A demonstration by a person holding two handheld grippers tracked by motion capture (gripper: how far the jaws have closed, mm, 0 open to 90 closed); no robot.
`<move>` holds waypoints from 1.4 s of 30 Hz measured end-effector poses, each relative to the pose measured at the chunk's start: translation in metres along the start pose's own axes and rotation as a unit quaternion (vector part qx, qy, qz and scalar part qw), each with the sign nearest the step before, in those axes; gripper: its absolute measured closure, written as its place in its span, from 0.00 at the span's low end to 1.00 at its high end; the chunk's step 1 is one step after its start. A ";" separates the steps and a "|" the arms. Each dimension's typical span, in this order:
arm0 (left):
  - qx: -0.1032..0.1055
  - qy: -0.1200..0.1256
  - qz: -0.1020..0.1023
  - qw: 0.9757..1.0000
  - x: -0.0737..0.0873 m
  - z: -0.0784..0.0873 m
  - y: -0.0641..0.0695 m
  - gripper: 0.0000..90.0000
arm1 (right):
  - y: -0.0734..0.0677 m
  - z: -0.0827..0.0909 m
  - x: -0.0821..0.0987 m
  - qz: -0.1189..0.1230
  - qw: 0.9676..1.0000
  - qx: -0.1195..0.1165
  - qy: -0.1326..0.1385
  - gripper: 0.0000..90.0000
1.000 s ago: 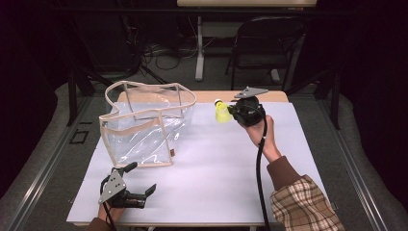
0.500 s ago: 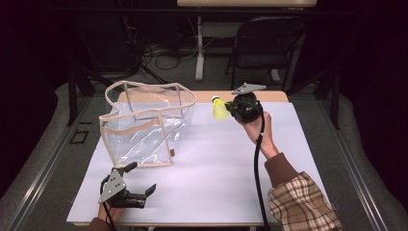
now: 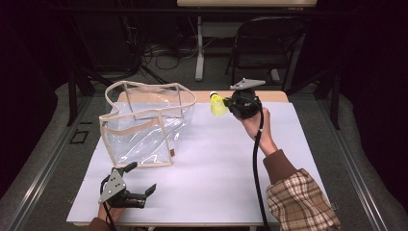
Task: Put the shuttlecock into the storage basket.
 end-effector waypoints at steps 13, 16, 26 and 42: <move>0.001 0.000 0.000 1.000 0.000 0.000 0.000 0.00 | -0.001 0.001 -0.011 0.004 1.000 -0.001 0.006 1.00; 0.001 0.000 0.000 1.000 0.000 0.000 0.000 0.00 | -0.001 0.002 -0.012 0.002 1.000 0.000 0.007 1.00; 0.001 0.001 0.000 1.000 0.000 0.000 0.000 0.00 | 0.001 0.002 -0.015 -0.001 1.000 0.000 0.011 1.00; 0.002 0.000 0.000 1.000 0.000 0.000 0.000 0.00 | -0.003 0.004 -0.032 0.009 1.000 0.000 0.018 1.00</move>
Point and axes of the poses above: each handheld gripper's, and its own axes: z roughly backward along the jaws, x roughly out of its underside, y roughly to its right, the point moved 7 cm from there along -z, roughly forward along the jaws, and after that the axes turned 10 degrees about -x, right-handed, at the moved point
